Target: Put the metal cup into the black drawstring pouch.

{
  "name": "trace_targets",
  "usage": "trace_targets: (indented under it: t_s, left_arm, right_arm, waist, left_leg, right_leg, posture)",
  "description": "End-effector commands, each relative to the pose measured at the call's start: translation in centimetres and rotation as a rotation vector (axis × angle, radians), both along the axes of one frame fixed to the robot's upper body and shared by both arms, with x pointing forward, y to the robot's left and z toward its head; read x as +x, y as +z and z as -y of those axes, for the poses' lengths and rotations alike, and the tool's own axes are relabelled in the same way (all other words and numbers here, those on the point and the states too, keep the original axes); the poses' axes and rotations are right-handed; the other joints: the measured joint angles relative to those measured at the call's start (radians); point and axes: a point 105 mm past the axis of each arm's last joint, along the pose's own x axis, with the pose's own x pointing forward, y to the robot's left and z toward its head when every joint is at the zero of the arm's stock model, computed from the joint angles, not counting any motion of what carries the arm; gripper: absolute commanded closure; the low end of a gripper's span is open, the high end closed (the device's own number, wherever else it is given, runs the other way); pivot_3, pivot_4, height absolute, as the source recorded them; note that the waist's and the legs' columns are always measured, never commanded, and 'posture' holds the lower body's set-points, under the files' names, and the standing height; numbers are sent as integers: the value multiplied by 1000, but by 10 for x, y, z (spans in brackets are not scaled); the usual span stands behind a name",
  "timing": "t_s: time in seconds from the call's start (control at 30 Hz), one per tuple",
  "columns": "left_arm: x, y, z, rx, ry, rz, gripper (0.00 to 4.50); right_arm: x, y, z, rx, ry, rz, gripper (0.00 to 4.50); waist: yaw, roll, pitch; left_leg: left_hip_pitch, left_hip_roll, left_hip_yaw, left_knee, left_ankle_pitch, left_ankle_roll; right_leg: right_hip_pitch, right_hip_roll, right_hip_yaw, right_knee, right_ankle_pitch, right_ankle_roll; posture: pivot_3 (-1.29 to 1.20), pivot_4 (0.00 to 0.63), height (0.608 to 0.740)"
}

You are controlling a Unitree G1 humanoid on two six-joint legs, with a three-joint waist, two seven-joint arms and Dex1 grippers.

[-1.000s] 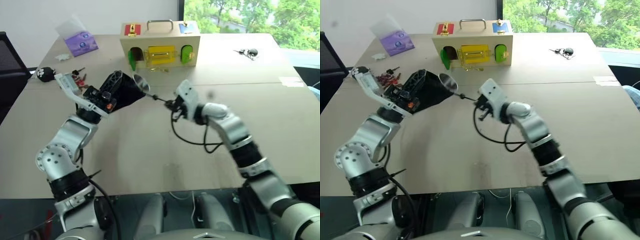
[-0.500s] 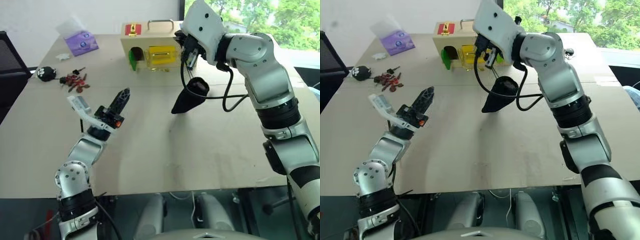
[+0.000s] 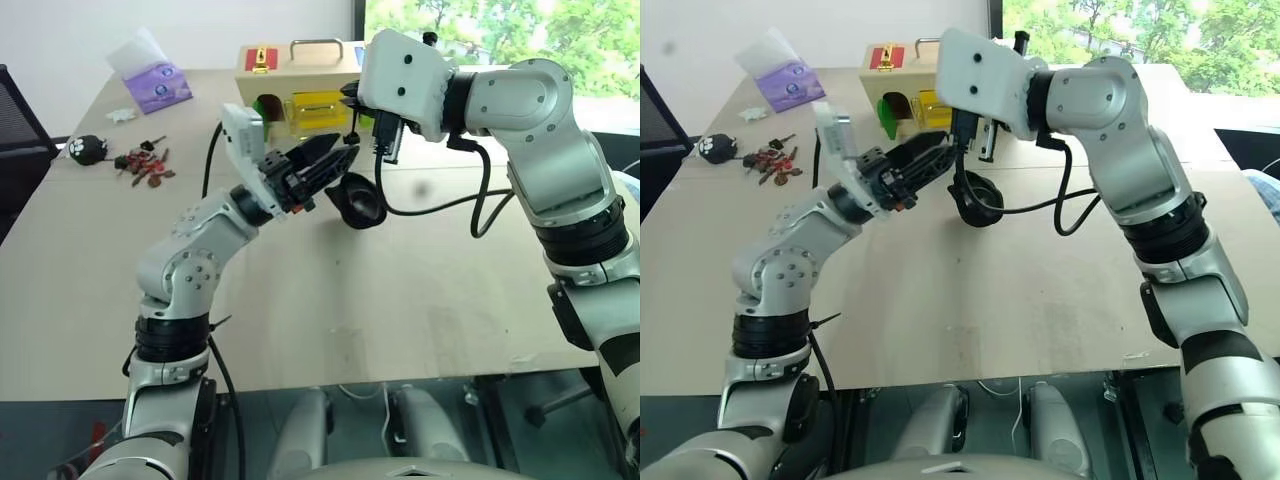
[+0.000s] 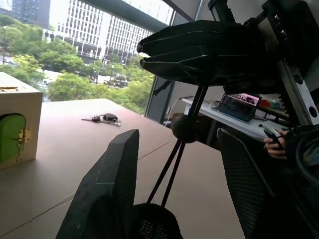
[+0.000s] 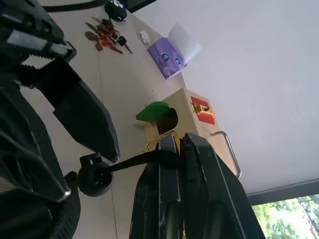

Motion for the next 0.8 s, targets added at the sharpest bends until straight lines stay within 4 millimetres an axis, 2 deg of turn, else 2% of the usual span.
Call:
trace_targets:
  t_s: [0.03, 0.1, 0.13, 0.2, 0.3, 0.47, 0.53, 0.63, 0.73, 0.8]
  left_arm:
    - [-3, 15, 11, 10, -37, 85, 1947]
    - [-3, 17, 13, 7, -44, 95, 1947]
    - [-4, 19, 14, 0, -52, 97, 2181]
    - [-4, 20, 16, 3, -68, 100, 2787]
    - [-4, 19, 18, 11, -82, 101, 4273]
    - [-2, 12, 20, 30, -80, 82, 4346]
    - [5, -2, 16, 72, -45, 45, 4346]
    - [21, -31, -2, 140, 51, -33, 4346]
    - [29, -45, -20, 155, 141, -58, 4346]
    - [33, -49, -27, 158, 184, -62, 4346]
  right_arm:
    - [-10, 9, -2, 7, 18, 51, 4500]
    - [-11, 8, -2, 9, 13, 51, 4500]
    - [-11, 8, -2, 9, 11, 50, 4500]
    - [-12, 8, -2, 12, 9, 49, 4500]
    - [-14, 8, -1, 17, 6, 47, 4500]
    - [-9, 14, 6, 81, -40, 24, 4500]
    - [8, 41, 24, 258, -145, 12, 4500]
    - [40, 84, 77, 517, -354, 27, 4500]
    - [59, 98, 126, 642, -507, 26, 4500]
    - [69, 92, 152, 649, -583, 18, 4500]
  waist:
    - [-2, 0, 0]
    - [-3, 0, 0]
    - [-4, 0, 0]
    - [-5, 0, 0]
    - [-6, 0, 0]
    - [-5, 0, 0]
    - [-6, 0, 0]
    - [-6, 1, 0]
    - [-2, 0, 0]
    - [-2, 1, 0]
  left_leg:
    - [0, 0, 0, 0, 0, 0]
    - [0, 0, 0, 0, 0, 0]
    - [0, 0, 0, 0, 0, 0]
    - [0, 1, -1, 0, 0, 0]
    - [0, 1, -1, 0, 0, 0]
    - [0, 1, -1, 0, 0, 0]
    - [0, 1, -2, 0, 0, 0]
    - [1, 0, -1, 0, 0, 0]
    - [0, 0, 0, 0, 0, 0]
    - [0, 0, 1, 0, 0, 0]
  right_leg:
    - [0, 0, 0, 0, 0, 0]
    - [0, 0, 0, 0, 0, 0]
    - [0, 0, 0, 0, 0, 0]
    - [0, 0, 0, 0, 0, 0]
    - [0, 0, 0, 0, 0, 0]
    - [0, 0, 0, 0, 0, 0]
    - [0, 0, 0, 0, 0, 0]
    - [0, 0, 1, 2, 0, 0]
    - [0, 0, 0, 1, 0, 0]
    - [0, -1, 0, 0, 0, 0]
  posture:
    - [0, 150, 740]
    - [0, 150, 740]
    - [0, 150, 740]
    - [0, 150, 740]
    - [0, 150, 740]
    - [0, 150, 740]
    - [0, 150, 740]
    - [0, 150, 740]
    - [0, 150, 740]
    - [0, 150, 740]
